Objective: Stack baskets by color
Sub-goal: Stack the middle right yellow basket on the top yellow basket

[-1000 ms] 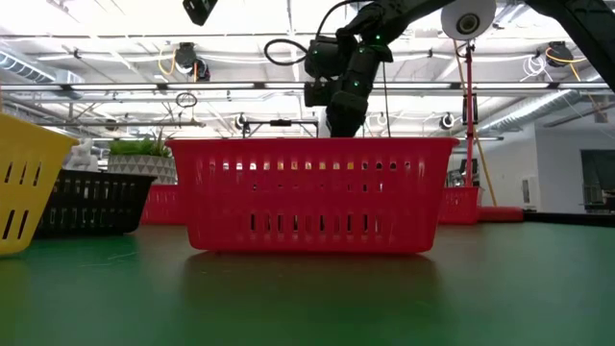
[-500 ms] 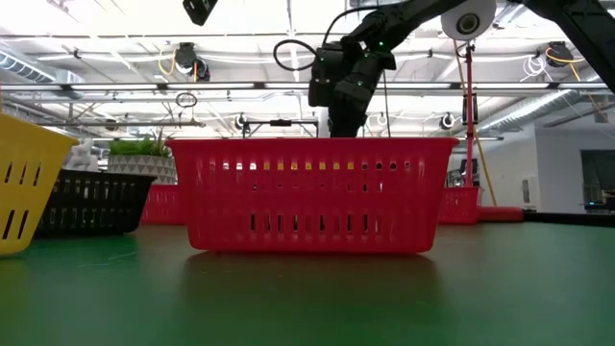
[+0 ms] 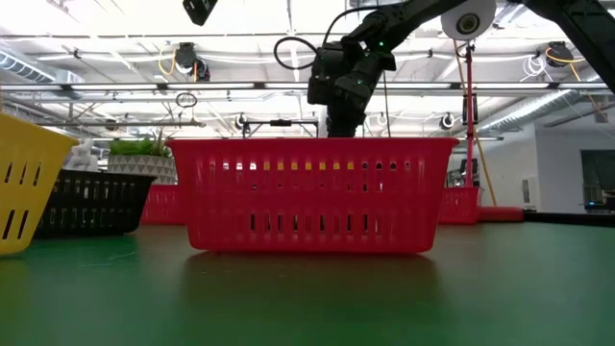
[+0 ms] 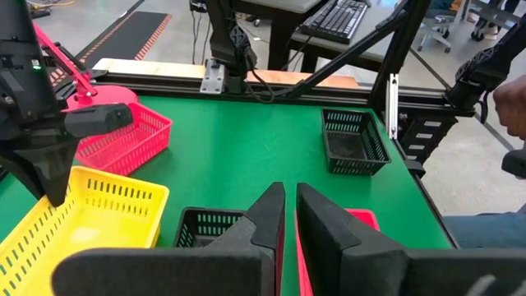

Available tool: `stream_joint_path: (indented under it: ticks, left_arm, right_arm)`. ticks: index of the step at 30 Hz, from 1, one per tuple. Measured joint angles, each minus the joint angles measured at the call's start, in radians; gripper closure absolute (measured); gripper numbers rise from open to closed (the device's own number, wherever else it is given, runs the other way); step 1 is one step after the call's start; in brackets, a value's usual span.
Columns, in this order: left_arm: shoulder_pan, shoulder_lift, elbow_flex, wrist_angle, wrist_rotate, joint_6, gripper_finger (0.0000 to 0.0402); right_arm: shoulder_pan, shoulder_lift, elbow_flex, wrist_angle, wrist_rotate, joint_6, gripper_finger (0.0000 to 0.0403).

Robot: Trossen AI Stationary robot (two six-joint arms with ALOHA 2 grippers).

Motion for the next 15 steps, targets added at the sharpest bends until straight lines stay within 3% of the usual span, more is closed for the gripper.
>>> stream_joint_path:
  ticks: [15]
  left_arm:
    - [0.0, 0.0, 0.0, 0.0, 0.0, 0.0, 0.0366]
  right_arm:
    - [-0.016, 0.0, 0.0, -0.007, 0.005, 0.0, 0.0384]
